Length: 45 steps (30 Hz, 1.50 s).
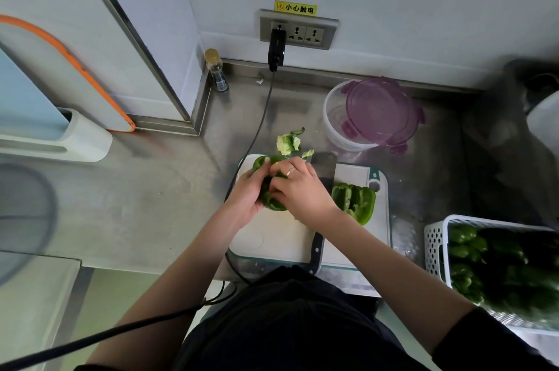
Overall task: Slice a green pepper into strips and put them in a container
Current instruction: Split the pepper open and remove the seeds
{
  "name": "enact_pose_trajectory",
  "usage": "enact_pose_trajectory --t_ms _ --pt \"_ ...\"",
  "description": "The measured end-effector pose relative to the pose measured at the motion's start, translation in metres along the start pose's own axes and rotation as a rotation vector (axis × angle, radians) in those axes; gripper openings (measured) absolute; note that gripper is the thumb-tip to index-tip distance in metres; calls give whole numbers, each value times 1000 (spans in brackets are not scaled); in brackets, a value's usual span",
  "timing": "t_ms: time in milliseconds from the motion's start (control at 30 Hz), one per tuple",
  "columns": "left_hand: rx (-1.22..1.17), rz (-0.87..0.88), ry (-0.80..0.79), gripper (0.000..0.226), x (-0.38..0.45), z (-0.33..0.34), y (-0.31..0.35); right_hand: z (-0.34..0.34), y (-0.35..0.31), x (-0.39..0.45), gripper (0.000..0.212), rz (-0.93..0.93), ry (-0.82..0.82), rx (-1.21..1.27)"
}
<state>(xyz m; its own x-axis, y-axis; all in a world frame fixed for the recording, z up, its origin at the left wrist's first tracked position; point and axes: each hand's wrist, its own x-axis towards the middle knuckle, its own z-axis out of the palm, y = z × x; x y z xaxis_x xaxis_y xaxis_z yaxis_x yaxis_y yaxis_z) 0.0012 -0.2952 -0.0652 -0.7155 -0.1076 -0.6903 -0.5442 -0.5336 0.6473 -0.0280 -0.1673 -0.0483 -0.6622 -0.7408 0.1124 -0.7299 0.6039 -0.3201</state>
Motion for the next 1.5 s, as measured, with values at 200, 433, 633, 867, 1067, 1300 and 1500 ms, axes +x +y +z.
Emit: enact_pose_trajectory --t_ms 200,433,633,867,1067,1300,1500 --pt "51 54 143 24 -1 4 1 5 3 -8 14 60 113 -21" --pt "210 77 132 29 -1 -2 3 -16 0 3 16 12 -175 -30" --pt "142 1 84 23 -6 -2 1 -5 3 0 14 -108 -33 -19" --pt "78 -11 84 26 -5 -15 -3 -8 10 -4 7 247 167 320" --pt "216 27 55 40 -14 -2 -4 -21 -4 11 46 520 -292 329" --pt "509 92 36 30 -16 2 -3 -13 -3 5 35 530 -319 281" --pt "555 -108 124 26 -12 5 0 0 5 -6 39 708 -192 678"
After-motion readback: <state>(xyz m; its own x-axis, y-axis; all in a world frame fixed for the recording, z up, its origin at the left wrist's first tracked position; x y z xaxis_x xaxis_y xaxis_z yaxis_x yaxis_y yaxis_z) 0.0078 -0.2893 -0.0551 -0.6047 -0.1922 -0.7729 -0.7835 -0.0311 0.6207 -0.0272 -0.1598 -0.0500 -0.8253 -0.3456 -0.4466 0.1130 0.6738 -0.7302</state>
